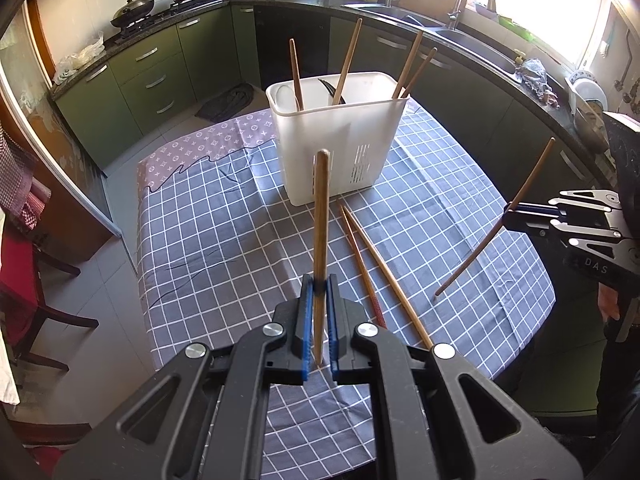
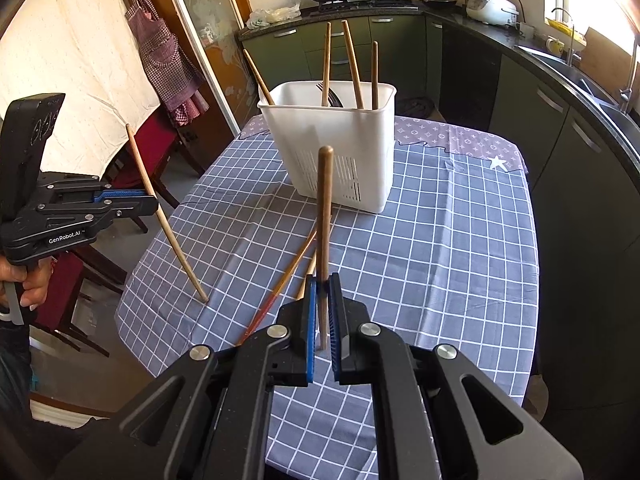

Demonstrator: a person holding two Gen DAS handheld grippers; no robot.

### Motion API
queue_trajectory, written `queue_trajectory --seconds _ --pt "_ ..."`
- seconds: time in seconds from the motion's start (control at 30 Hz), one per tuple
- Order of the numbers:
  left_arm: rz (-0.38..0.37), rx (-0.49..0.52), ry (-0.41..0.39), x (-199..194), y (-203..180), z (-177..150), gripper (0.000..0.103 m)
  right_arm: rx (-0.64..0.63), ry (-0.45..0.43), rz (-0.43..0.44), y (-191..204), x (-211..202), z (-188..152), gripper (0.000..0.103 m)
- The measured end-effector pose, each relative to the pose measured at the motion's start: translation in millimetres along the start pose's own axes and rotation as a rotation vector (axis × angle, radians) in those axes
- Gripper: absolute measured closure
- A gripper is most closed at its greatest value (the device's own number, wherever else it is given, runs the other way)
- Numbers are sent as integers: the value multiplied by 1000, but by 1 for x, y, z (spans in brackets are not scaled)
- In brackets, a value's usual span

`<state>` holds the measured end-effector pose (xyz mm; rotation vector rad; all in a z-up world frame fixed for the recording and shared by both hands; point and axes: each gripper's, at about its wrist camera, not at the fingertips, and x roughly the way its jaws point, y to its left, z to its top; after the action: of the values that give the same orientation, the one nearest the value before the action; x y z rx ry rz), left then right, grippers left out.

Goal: Organize utensils
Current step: 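Carry both upright chopsticks over the white holder with both grippers, then lower the chopsticks into the white holder and open both grippers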

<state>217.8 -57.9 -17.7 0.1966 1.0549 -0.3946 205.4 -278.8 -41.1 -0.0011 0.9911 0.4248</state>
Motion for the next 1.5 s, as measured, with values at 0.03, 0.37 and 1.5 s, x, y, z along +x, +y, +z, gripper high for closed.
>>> queue_trajectory --seconds 0.03,0.37,1.5 --pt "0 1 -3 -1 0 1 97 0 -2 0 0 -1 0 96" --pt "-15 18 -60 -28 -8 24 97 -3 -83 -13 -2 -38 27 96" --pt "64 -31 -190 1 -6 174 96 68 -225 37 -50 -29 209 96"
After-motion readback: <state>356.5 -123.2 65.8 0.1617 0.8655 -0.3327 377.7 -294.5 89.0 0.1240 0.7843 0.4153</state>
